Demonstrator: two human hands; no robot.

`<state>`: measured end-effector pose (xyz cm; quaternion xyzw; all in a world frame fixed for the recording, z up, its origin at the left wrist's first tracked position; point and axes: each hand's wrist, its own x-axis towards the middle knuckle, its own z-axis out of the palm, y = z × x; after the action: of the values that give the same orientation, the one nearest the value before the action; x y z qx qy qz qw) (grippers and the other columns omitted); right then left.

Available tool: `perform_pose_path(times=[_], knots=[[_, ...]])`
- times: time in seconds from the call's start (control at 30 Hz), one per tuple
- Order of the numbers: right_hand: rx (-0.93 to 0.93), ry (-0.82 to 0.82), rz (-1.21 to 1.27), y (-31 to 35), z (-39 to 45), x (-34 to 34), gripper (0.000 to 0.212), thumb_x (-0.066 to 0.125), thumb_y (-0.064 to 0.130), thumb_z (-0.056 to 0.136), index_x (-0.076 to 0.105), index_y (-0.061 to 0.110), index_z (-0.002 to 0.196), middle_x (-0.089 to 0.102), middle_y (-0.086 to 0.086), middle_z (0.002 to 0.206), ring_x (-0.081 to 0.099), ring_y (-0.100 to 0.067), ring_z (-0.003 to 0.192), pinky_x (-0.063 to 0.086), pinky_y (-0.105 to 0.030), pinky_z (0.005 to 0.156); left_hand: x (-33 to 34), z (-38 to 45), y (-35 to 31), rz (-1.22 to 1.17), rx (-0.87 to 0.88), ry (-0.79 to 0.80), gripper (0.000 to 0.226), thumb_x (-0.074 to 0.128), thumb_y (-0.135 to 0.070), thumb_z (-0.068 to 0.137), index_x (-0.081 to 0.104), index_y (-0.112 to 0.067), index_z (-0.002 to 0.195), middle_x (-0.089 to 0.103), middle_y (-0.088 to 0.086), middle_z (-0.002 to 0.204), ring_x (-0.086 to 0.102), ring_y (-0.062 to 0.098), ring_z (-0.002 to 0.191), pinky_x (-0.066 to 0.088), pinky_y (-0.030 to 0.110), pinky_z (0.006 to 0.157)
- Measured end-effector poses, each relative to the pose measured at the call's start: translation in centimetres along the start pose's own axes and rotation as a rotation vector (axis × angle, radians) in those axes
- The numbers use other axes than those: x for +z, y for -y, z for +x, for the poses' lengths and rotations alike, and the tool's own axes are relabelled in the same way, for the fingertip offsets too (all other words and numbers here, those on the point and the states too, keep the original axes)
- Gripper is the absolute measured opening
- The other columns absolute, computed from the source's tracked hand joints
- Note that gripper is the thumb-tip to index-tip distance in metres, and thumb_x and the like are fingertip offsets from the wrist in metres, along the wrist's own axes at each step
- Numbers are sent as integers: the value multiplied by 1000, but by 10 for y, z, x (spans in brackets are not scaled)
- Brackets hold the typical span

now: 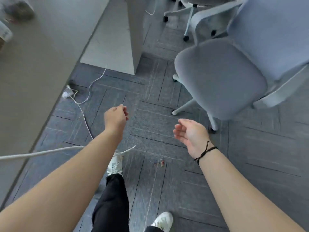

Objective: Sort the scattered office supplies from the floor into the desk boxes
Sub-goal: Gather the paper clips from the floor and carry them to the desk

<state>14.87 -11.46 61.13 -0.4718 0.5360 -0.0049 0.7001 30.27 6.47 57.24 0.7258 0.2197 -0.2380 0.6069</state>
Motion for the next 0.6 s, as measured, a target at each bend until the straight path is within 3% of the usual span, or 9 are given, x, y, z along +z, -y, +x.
perform_pose_path(times=[0.13, 0.23, 0.37, 0.43, 0.53, 0.6], knots=[[50, -79, -95, -90, 17, -73, 7, 60, 8, 98, 64, 11, 94, 66, -8, 82, 62, -20, 70, 54, -31, 67, 10, 11, 88, 157, -29, -113, 23, 51, -19, 94, 58, -16, 73, 57, 5, 70, 50, 22, 64, 36, 31, 59], [64, -130, -198, -158, 45, -105, 9, 61, 3, 96, 65, 10, 93, 66, -9, 89, 61, -19, 71, 52, -33, 67, 21, 36, 144, 349, 60, -140, 22, 52, -28, 83, 56, -15, 66, 53, 10, 67, 44, 21, 64, 32, 39, 60], [84, -129, -351, -250, 99, -119, 11, 66, 8, 91, 64, 17, 96, 67, -4, 107, 64, -17, 83, 54, -35, 78, 22, 80, 198, 570, 132, -114, 26, 51, -21, 88, 62, -4, 70, 55, 13, 67, 44, 22, 60, 32, 34, 55], [67, -84, -465, -289, 131, -117, 16, 69, 13, 90, 64, 21, 102, 67, 2, 109, 65, -17, 101, 55, -36, 89, 17, 107, 230, 697, 182, -97, 29, 51, -21, 93, 60, -3, 73, 55, 12, 66, 45, 23, 58, 34, 31, 55], [-3, -32, -597, -339, 185, -110, 30, 71, 19, 89, 61, 21, 118, 64, 5, 112, 60, -4, 96, 48, -20, 75, 23, 147, 285, 858, 224, -81, 25, 49, -22, 98, 61, -11, 79, 58, 5, 69, 47, 20, 60, 35, 29, 55], [-45, -26, -678, -370, 225, -104, 39, 72, 22, 89, 60, 20, 126, 61, 5, 117, 59, -3, 94, 45, -18, 73, 34, 173, 325, 878, 251, -64, 19, 49, -24, 99, 63, -15, 88, 62, 4, 76, 54, 20, 66, 42, 31, 59]])
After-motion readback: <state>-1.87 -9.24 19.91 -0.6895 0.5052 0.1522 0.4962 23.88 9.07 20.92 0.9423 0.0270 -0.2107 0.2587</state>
